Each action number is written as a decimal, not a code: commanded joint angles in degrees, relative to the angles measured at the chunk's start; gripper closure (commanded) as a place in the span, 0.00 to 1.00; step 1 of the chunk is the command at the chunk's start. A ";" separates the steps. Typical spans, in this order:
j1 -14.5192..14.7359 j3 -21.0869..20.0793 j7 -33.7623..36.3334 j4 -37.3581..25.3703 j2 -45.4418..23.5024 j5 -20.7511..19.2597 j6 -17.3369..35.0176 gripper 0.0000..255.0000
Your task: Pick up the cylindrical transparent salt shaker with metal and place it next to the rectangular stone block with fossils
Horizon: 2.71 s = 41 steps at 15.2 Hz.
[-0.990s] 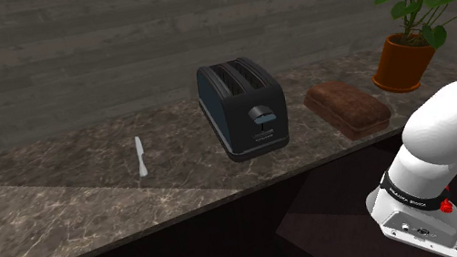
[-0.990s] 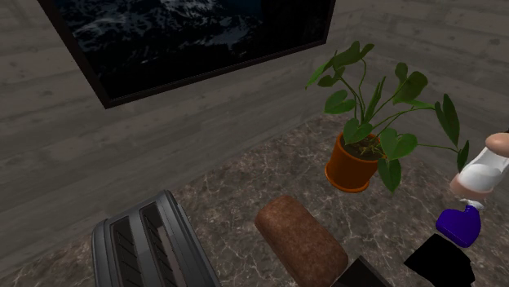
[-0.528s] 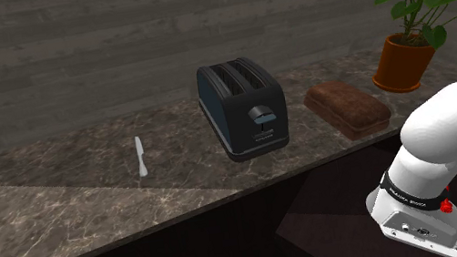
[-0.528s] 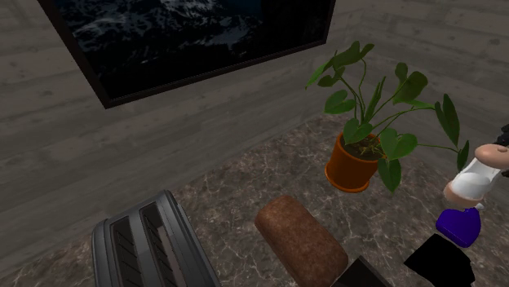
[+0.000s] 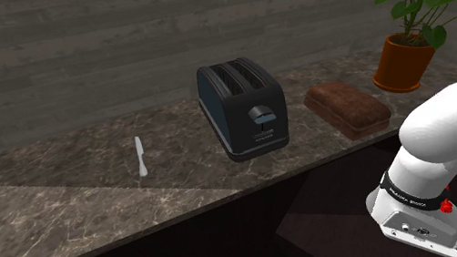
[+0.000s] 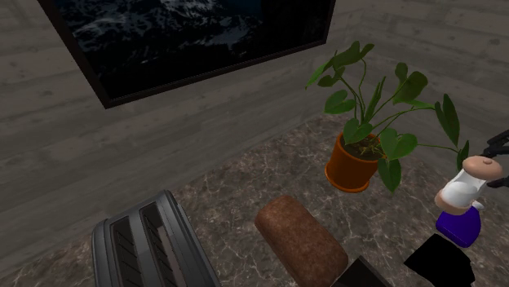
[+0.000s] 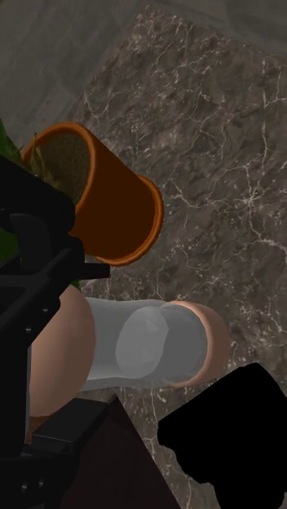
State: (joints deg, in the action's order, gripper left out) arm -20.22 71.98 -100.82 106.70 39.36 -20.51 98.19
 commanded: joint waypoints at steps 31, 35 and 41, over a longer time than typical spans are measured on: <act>3.49 14.37 -0.76 17.12 2.77 -7.74 20.96 1.00; 3.49 14.37 -0.76 17.12 2.78 -7.74 20.96 1.00; 3.49 14.37 -0.76 17.13 2.78 -7.74 20.96 0.00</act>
State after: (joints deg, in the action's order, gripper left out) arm -16.72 86.35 -101.57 123.83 42.14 -28.26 119.15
